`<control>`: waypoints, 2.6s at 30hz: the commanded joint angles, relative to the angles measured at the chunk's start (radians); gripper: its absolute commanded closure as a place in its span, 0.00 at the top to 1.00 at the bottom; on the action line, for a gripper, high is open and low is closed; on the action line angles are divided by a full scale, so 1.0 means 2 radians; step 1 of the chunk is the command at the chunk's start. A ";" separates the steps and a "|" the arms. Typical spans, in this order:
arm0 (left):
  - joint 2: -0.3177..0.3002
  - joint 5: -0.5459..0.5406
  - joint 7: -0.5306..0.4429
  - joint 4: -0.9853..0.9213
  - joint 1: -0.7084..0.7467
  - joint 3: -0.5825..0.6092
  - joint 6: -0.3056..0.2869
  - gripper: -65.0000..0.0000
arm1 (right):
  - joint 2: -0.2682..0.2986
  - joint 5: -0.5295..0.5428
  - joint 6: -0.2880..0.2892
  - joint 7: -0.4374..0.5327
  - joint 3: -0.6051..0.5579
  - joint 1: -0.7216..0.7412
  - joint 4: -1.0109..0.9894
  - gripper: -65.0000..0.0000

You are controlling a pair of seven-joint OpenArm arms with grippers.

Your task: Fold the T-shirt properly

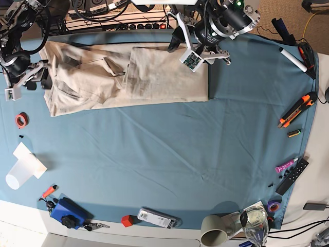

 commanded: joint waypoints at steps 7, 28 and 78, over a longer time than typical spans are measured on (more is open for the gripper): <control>0.000 -0.003 -0.011 0.009 0.002 0.001 -0.001 0.44 | 0.010 -0.022 0.007 -0.006 0.004 0.037 -0.101 0.56; 0.000 -0.003 -0.020 0.009 0.002 0.001 -0.001 0.44 | 0.009 0.028 0.024 -0.067 -0.005 0.065 -0.218 0.56; 0.000 0.038 -0.019 0.009 0.002 0.001 0.032 0.44 | 0.069 0.191 0.024 -0.067 -0.034 0.089 -0.140 0.00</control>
